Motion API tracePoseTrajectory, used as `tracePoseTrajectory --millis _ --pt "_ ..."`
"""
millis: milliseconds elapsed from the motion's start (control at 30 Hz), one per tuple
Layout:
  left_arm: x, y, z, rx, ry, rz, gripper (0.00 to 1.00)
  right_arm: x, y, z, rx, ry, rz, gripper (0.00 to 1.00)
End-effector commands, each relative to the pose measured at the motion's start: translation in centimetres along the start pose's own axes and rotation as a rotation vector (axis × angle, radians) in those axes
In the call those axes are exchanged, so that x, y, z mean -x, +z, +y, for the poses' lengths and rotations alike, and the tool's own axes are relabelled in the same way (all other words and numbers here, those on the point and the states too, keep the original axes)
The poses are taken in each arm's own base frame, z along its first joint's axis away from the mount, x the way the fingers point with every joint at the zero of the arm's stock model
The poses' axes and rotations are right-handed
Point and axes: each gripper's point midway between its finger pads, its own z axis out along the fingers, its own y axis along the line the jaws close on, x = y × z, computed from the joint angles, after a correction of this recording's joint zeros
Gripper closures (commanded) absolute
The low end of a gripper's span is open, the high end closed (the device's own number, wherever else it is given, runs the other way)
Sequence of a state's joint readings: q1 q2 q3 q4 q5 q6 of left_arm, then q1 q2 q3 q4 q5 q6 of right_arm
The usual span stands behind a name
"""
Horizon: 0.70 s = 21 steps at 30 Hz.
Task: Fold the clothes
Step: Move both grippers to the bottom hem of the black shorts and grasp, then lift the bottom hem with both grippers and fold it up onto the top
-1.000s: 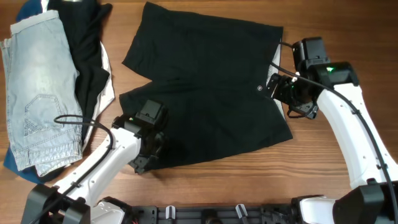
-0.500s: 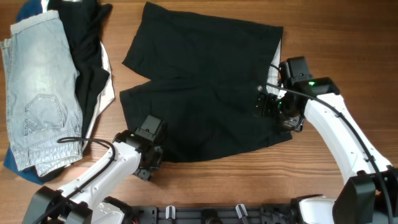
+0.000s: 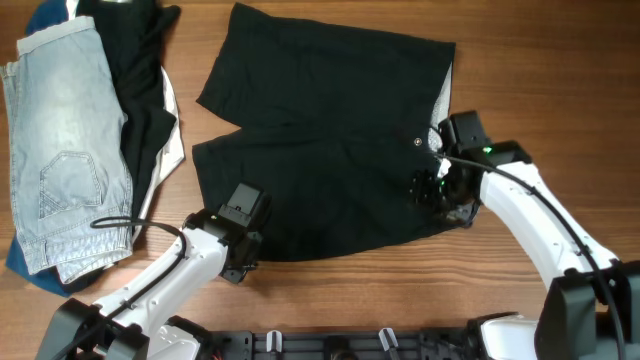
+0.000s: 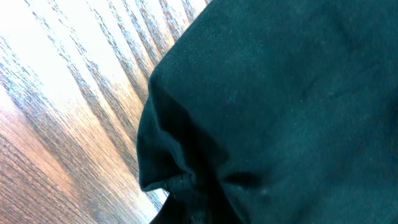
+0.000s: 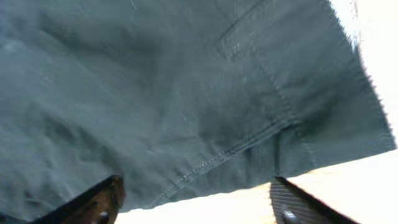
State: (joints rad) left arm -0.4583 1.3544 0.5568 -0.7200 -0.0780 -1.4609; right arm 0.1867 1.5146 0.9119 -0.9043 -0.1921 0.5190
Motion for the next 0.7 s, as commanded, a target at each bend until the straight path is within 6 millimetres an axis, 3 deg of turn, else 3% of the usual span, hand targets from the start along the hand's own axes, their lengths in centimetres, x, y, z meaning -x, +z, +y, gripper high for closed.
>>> tracePoseTrajectory --millis 0,67,233,267,300,467,500,600,633,667 --pt "1.1 1.4 3.4 0.121 0.0 -0.072 0.96 -1.5 1.2 0.4 0.048 0.041 0.046 0.32" --pt "1.1 1.4 3.4 0.121 -0.001 -0.072 0.96 -1.7 1.8 0.1 0.047 0.055 0.046 0.39" --pt "1.1 1.4 3.4 0.121 -0.001 -0.073 0.96 -1.9 3.9 -2.4 -0.043 0.153 0.007 0.38" --pt "1.1 1.4 3.4 0.121 -0.001 -0.073 0.96 -1.8 4.1 -3.0 -0.068 0.17 -0.008 0.34" --pt "1.1 1.4 3.4 0.121 -0.001 -0.073 0.96 -1.7 4.4 -3.7 -0.101 0.192 -0.021 0.24" --pt "1.1 1.4 3.4 0.121 0.0 -0.072 0.96 -1.2 4.9 -5.2 -0.182 0.223 -0.043 0.19" --pt "1.1 1.4 3.4 0.121 0.0 -0.072 0.96 -0.8 4.9 -5.4 -0.194 0.222 -0.063 0.28" --pt "1.3 1.4 3.4 0.123 0.0 -0.081 0.96 0.1 4.8 -5.8 -0.208 0.198 -0.098 0.87" --pt "1.5 1.3 3.6 0.129 0.002 -0.093 0.96 0.4 4.7 -5.6 -0.2 0.184 -0.11 0.96" --pt "1.7 1.1 3.9 0.14 0.002 -0.104 0.96 0.8 4.5 -5.4 -0.192 0.182 -0.121 0.96"
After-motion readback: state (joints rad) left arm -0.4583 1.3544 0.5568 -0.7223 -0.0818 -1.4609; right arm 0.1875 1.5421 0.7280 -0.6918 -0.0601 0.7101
